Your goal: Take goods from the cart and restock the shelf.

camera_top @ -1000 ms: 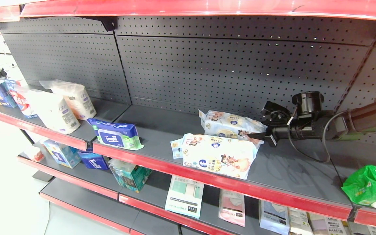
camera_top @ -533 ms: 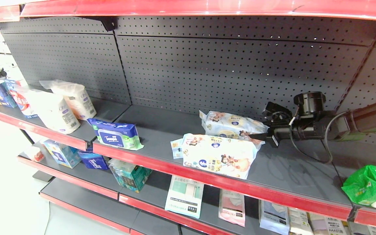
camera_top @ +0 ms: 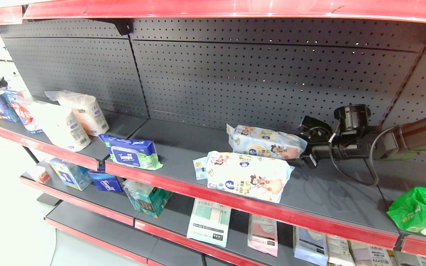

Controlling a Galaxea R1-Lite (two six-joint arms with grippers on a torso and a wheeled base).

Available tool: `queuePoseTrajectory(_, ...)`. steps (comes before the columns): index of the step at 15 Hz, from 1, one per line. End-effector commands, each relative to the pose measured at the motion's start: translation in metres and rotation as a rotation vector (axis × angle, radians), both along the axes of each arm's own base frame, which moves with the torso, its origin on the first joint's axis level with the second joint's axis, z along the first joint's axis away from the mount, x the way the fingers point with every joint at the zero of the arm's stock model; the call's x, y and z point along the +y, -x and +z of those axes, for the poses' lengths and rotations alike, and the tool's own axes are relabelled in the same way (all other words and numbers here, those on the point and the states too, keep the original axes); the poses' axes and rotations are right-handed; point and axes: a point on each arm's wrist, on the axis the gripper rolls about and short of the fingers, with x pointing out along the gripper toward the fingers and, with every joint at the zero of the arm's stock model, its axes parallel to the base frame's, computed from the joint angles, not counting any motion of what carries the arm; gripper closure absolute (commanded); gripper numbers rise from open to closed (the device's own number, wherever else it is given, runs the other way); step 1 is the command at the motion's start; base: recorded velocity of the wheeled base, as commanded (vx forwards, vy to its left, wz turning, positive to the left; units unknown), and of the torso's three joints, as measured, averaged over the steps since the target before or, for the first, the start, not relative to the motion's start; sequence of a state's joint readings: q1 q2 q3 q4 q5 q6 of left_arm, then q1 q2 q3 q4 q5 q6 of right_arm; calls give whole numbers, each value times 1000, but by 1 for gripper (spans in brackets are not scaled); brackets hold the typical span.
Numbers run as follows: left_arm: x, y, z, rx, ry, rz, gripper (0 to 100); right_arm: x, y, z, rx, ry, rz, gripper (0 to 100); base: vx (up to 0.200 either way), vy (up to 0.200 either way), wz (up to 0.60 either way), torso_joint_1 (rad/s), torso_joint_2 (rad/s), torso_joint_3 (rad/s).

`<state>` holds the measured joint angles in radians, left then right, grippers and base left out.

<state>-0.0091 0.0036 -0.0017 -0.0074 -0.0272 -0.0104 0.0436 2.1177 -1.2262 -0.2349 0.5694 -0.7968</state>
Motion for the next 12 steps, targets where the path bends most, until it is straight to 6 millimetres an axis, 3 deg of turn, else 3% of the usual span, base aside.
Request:
queuePoseTrajectory(1,0,0,0,-1,0,0,0,-4,6,4,-4,4,-14,0,0,0,0,0,0,0)
queuePoseTrajectory(7,0,0,0,-1,0,0,0,-20,22,16,-6,24,-106,0,0,0,0,0,0,0)
queuePoseTrajectory(12,0,0,0,-1,0,0,0,-33,53,29,48,-25,-236,0,0,0,0,0,0,0)
